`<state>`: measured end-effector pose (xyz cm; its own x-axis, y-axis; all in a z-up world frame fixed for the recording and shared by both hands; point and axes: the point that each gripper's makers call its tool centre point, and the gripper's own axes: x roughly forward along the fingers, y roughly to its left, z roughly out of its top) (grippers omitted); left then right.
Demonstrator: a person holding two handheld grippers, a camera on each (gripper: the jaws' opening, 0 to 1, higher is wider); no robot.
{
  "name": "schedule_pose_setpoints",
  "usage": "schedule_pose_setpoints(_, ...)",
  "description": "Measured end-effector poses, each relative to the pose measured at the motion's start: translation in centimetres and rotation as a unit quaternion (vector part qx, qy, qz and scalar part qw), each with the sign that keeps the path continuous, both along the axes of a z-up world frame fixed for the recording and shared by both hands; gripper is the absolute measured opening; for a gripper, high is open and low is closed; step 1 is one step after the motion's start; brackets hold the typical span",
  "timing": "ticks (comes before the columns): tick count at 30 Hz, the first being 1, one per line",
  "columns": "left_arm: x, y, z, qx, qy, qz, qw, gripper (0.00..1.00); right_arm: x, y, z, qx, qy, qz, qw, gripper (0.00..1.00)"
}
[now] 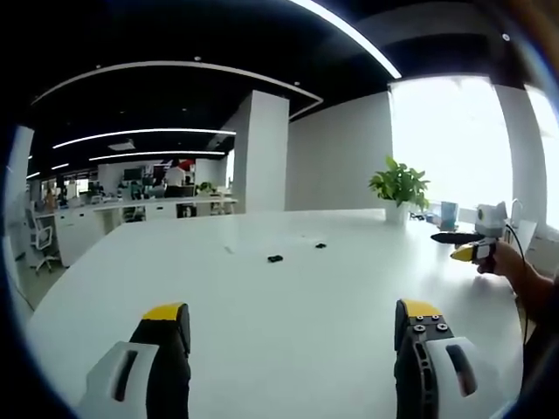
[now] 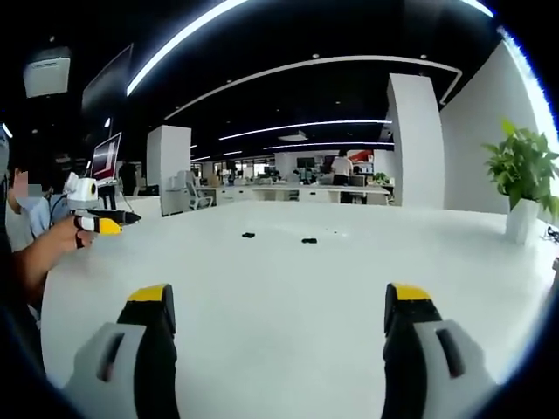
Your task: Snap the two parts of the plastic buckle together until the buckle closes and remains connected.
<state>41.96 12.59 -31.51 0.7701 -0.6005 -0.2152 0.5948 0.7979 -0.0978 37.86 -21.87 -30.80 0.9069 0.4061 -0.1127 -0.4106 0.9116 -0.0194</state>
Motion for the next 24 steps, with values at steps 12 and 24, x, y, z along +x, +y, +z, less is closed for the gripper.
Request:
schedule_pose_setpoints(12, 0.9, -0.2, -0.3, -0.006, 0.005, -0.002, 1.0, 0.99, 1.7, 0.1, 0.1, -0.001, 0.006, -0.004, 1.0, 1.0)
schedule_pose_setpoints(24, 2.0, -1.2, -0.1, -0.005, 0.007, -0.013, 0.9999, 0.99, 2.9, -0.1, 0.3, 0.001, 0.008, -0.005, 1.0, 1.0)
